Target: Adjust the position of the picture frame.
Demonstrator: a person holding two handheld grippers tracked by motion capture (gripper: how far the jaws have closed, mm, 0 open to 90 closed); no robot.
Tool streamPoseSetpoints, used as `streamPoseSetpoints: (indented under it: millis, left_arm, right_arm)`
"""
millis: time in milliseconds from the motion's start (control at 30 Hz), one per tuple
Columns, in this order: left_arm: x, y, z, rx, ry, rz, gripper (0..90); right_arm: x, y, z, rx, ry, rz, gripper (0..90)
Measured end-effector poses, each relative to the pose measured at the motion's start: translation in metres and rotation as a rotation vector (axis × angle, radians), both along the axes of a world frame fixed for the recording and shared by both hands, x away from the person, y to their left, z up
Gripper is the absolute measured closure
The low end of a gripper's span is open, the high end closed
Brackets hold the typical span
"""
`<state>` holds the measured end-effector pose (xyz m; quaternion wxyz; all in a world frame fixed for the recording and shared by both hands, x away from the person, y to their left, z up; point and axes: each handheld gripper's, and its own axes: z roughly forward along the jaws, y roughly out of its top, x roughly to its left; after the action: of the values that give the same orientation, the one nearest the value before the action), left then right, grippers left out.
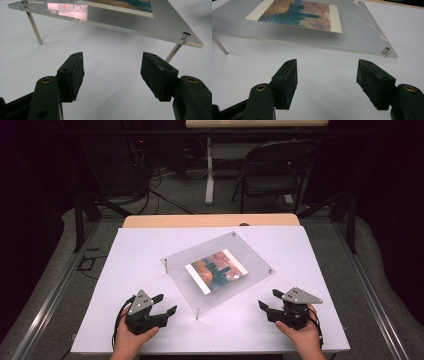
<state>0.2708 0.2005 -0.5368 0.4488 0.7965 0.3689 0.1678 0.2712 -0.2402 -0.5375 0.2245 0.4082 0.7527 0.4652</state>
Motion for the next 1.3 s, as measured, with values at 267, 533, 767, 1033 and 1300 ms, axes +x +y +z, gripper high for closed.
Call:
streamPoseSetpoints:
  millis: [267, 533, 767, 1033, 1300]
  left_arm:
    - [0.001, 0.004, -0.002, -0.025, 0.027, 0.012, 35.8]
    - [-0.005, -0.006, 0.000, 0.020, 0.016, -0.049, 36.5]
    - [-0.007, -0.019, 0.000, 0.008, 0.032, -0.109, 49.2]
    - [-0.007, -0.036, -0.004, 0.009, 0.077, -0.176, 65.7]
    - [-0.006, -0.056, -0.009, 0.053, 0.108, -0.226, 77.8]
  right_arm:
    - [0.002, 0.000, -0.002, 0.044, 0.038, 0.019, 40.6]
    - [0.004, -0.002, -0.002, 0.043, 0.026, 0.015, 43.2]
    - [0.003, -0.006, 0.000, 0.073, 0.024, 0.011, 47.6]
    - [0.004, -0.007, 0.000, 0.106, 0.046, 0.013, 48.1]
    - [0.004, -0.009, 0.000, 0.124, 0.046, 0.012, 48.3]
